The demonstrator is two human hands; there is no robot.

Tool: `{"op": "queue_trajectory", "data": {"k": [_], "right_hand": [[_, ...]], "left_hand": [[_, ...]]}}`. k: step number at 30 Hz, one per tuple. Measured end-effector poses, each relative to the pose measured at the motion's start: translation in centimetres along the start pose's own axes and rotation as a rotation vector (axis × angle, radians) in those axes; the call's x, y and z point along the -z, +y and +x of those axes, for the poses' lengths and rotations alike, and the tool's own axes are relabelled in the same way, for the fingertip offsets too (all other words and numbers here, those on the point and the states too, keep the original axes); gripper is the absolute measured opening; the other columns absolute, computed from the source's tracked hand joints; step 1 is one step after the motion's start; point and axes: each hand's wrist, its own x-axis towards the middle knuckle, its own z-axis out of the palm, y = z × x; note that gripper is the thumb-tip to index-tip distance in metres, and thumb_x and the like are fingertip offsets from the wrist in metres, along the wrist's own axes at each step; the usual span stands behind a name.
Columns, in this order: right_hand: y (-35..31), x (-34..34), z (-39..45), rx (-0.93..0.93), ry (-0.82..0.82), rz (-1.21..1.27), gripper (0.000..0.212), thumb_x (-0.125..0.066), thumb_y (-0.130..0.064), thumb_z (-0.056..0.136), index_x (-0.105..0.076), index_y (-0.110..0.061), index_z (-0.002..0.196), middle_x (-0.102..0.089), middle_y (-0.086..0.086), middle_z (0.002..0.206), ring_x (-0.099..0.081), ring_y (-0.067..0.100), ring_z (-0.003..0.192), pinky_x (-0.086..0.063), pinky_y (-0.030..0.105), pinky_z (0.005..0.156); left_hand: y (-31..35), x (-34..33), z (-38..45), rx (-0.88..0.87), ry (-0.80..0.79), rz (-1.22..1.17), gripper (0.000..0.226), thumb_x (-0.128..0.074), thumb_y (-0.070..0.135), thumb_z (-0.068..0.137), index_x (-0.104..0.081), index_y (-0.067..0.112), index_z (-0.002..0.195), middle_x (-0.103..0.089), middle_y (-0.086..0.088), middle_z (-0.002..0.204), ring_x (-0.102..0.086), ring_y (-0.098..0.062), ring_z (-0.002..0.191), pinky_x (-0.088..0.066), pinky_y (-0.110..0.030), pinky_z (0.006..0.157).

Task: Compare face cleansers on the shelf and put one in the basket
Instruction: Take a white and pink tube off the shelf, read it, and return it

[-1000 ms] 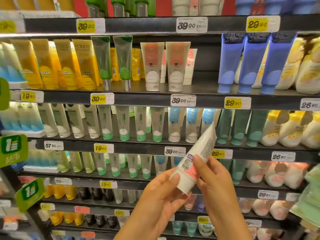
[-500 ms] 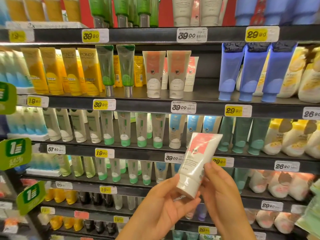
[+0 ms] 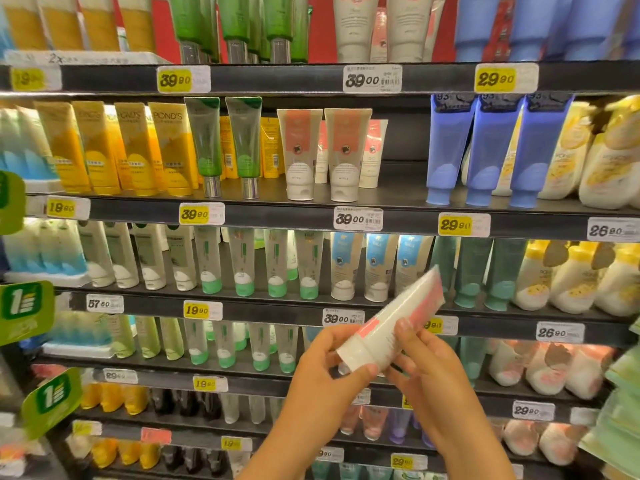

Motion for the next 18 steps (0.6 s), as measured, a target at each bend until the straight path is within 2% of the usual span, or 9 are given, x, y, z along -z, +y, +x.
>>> {"op": "queue_trajectory", "data": {"k": [2,6,10,13,16,18], "right_hand": [[0.06,0.04,0.08,-0.001,0.009,0.067,0.042,-0.058,-0.029,0.077,-0.059,-0.008,0.113,-0.072,0.012,0.104,-0.067,0.027,0.101,-0.056,0.036,0.075],[0.22,0.27,0.06,0.039,-0.014,0.277,0.039,-0.057,-0.021,0.077,-0.056,-0.001,0.111,-0.072,0.016,0.095,-0.070,0.025,0.089,-0.059,0.035,0.073],[0.23,0.65,0.00,0.070,-0.037,0.396,0.041,-0.056,-0.013,0.077,-0.056,-0.002,0.117,-0.068,0.019,0.107,-0.066,0.029,0.101,-0.056,0.040,0.083],[0.01,0.66,0.02,0.091,-0.032,0.428,0.042,-0.055,-0.011,0.075,-0.056,-0.002,0.117,-0.066,0.019,0.107,-0.062,0.030,0.102,-0.057,0.037,0.080],[-0.26,0.68,-0.10,0.119,-0.041,0.424,0.040,-0.054,-0.010,0.074,-0.058,-0.004,0.113,-0.066,0.017,0.103,-0.063,0.027,0.097,-0.058,0.035,0.076],[-0.44,0.71,-0.21,0.135,-0.048,0.395,0.039,-0.055,-0.010,0.074,-0.058,-0.006,0.114,-0.068,0.014,0.101,-0.066,0.024,0.093,-0.058,0.034,0.076]], "left_hand": [[0.01,0.05,-0.11,-0.106,-0.002,0.098,0.042,-0.069,0.000,0.077,-0.060,0.028,0.107,-0.062,0.007,0.110,-0.061,-0.004,0.096,-0.053,-0.024,0.081],[-0.11,-0.04,-0.24,-0.330,0.028,0.330,0.047,-0.070,0.005,0.075,-0.056,0.027,0.114,-0.053,0.011,0.115,-0.053,-0.004,0.109,-0.049,-0.030,0.091],[0.14,-0.33,-0.34,-0.482,0.076,0.466,0.050,-0.068,0.013,0.075,-0.047,0.035,0.114,-0.046,0.021,0.116,-0.046,-0.002,0.112,-0.044,-0.025,0.092],[0.38,-0.53,-0.33,-0.529,0.095,0.490,0.052,-0.067,0.012,0.075,-0.045,0.037,0.114,-0.044,0.023,0.116,-0.044,0.003,0.110,-0.041,-0.017,0.092],[0.41,-0.68,-0.27,-0.519,0.087,0.495,0.046,-0.068,0.013,0.075,-0.051,0.026,0.116,-0.047,0.018,0.115,-0.045,0.003,0.109,-0.041,-0.016,0.091],[0.38,-0.78,-0.21,-0.485,0.089,0.439,0.046,-0.070,0.012,0.073,-0.054,0.025,0.114,-0.050,0.016,0.112,-0.049,0.001,0.108,-0.044,-0.018,0.089]]}}
